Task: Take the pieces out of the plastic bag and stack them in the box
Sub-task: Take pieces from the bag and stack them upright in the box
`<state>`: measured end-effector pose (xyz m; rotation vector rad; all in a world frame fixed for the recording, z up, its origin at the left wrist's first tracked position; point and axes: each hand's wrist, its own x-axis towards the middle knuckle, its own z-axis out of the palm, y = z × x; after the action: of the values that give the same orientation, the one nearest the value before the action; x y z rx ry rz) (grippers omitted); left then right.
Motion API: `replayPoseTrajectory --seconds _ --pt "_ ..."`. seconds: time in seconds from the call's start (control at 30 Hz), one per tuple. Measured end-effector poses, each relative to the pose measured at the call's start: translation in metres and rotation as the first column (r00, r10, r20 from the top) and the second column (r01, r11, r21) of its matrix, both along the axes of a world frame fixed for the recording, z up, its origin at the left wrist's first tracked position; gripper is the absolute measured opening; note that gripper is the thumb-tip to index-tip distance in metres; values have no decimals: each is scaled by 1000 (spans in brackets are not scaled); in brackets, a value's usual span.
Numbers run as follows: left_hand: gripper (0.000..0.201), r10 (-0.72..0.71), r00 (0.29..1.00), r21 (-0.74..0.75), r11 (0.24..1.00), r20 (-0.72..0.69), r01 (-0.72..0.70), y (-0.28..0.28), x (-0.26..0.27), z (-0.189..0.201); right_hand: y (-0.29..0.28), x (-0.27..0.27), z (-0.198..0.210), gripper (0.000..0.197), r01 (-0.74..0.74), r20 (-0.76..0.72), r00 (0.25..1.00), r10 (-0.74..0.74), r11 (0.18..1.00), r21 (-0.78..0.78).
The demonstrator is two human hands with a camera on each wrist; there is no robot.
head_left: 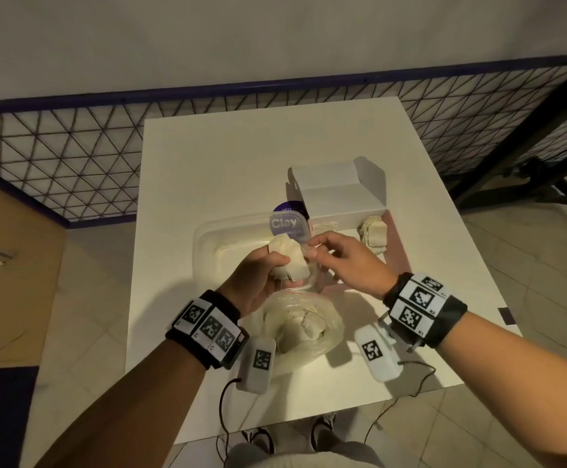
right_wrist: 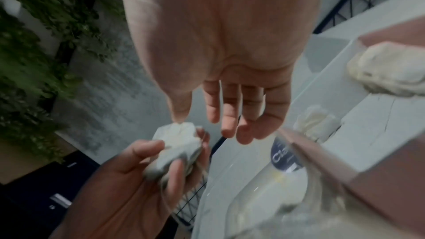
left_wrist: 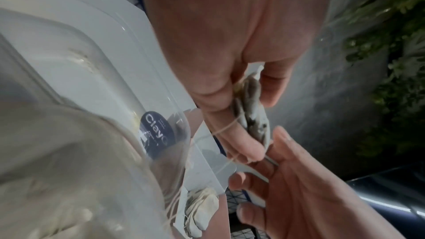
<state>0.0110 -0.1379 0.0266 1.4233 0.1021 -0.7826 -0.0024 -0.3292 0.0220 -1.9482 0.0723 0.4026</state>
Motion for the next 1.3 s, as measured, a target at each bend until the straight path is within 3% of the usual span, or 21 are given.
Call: replayPoseTrajectory --seconds 0.07,0.17,0.27,0.47,0.6,0.7,0.83,1.1,1.3 --pt "25 30 996 -131 991 -84 -41 9 -8 5 17 -13 -2 35 -3 -21 1000 4 999 40" --pt "25 11 998 -169 985 -59 -21 18 -24 12 38 -26 -3 44 36 -4 999 -36 998 60" --pt "27 29 999 -182 983 -37 -35 26 -36 10 51 -34 4 36 112 -4 994 -113 985 131" --pt "26 172 976 -256 945 -135 -202 34 -53 4 51 -53 16 23 273 -44 962 -271 925 264" --pt "24 144 989 -185 972 -35 -148 38 -60 -1 45 -63 24 14 264 -88 965 -249 893 366" --pt "23 141 990 -157 978 26 -135 37 -61 -2 46 -65 24 35 222 -146 974 -175 869 443" --pt "28 134 988 -139 983 78 -122 31 -61 0 56 -62 17 47 287 -168 956 -239 875 389" --pt "27 146 985 -192 973 94 -126 30 -60 -2 56 -61 19 7 345 -113 938 -327 857 383" --pt "31 184 982 -233 957 40 -170 35 -54 -5 39 -55 20 5 466 -193 883 -427 757 457"
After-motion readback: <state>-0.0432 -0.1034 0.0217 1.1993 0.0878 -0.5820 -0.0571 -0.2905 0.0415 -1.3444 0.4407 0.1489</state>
